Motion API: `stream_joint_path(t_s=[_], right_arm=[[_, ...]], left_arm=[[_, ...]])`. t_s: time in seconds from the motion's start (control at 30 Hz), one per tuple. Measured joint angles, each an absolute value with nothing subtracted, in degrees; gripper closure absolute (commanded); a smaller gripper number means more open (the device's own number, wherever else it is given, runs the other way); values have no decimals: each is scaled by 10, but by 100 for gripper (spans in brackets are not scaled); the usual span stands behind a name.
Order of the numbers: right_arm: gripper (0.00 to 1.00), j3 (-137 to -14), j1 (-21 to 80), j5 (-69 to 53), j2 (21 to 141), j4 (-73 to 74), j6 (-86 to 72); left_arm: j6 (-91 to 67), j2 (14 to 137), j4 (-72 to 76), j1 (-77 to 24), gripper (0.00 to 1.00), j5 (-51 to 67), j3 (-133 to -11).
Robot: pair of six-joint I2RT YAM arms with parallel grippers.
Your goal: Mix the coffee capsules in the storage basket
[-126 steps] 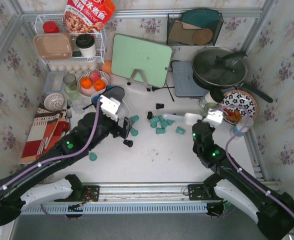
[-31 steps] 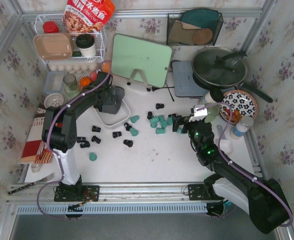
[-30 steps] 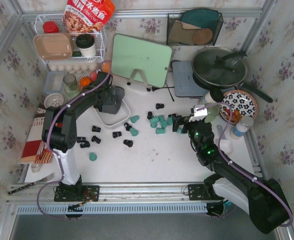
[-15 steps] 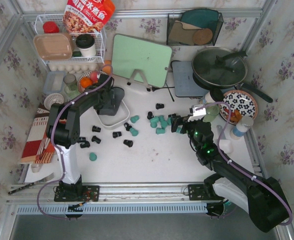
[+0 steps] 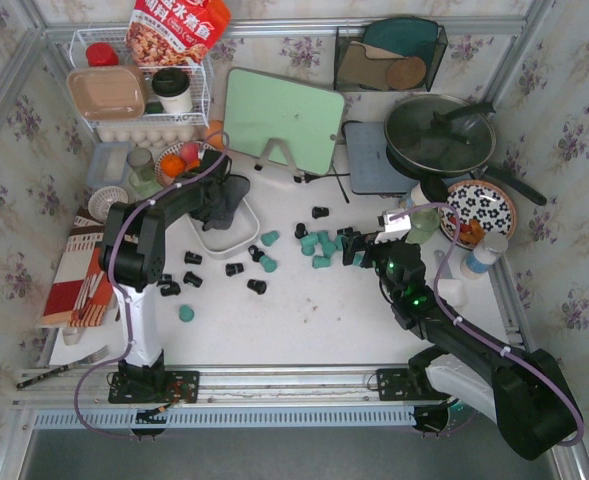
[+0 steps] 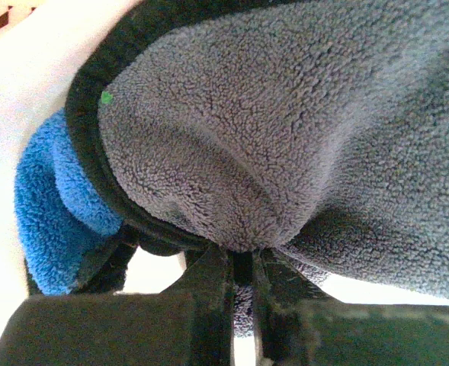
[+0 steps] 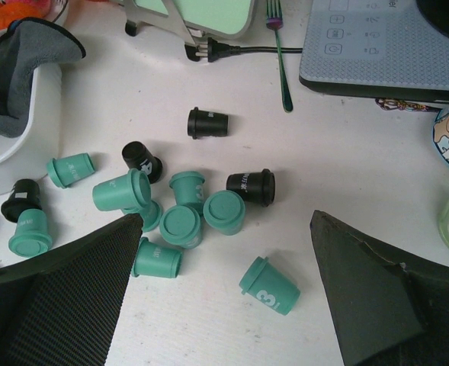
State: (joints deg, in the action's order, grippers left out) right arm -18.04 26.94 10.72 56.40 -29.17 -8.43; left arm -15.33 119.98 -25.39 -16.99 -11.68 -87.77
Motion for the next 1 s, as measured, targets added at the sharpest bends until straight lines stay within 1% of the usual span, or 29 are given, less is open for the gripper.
stream_joint_path(t_s=[0.17, 0.37, 0.63, 0.73, 0.87, 1.0], right_arm=[[0, -182, 269, 118, 568, -292, -84], [0, -182, 269, 125, 568, -293, -84], [0, -168, 270, 128, 547, -304, -58], [0, -168, 270, 117, 518, -310, -41], [0, -172, 270, 87, 457, -308, -26], [0, -197, 274, 49, 412, -283, -17]], left_arm=[[-155, 1125, -243, -171, 100, -102, -841], [-143, 996, -164, -176, 100, -55, -790], [-111, 836, -106, -187, 100, 10, -759], [-98, 776, -81, -212, 100, 33, -714], [-64, 700, -36, -283, 100, 48, -624], [-49, 653, 18, -335, 100, 70, -535]])
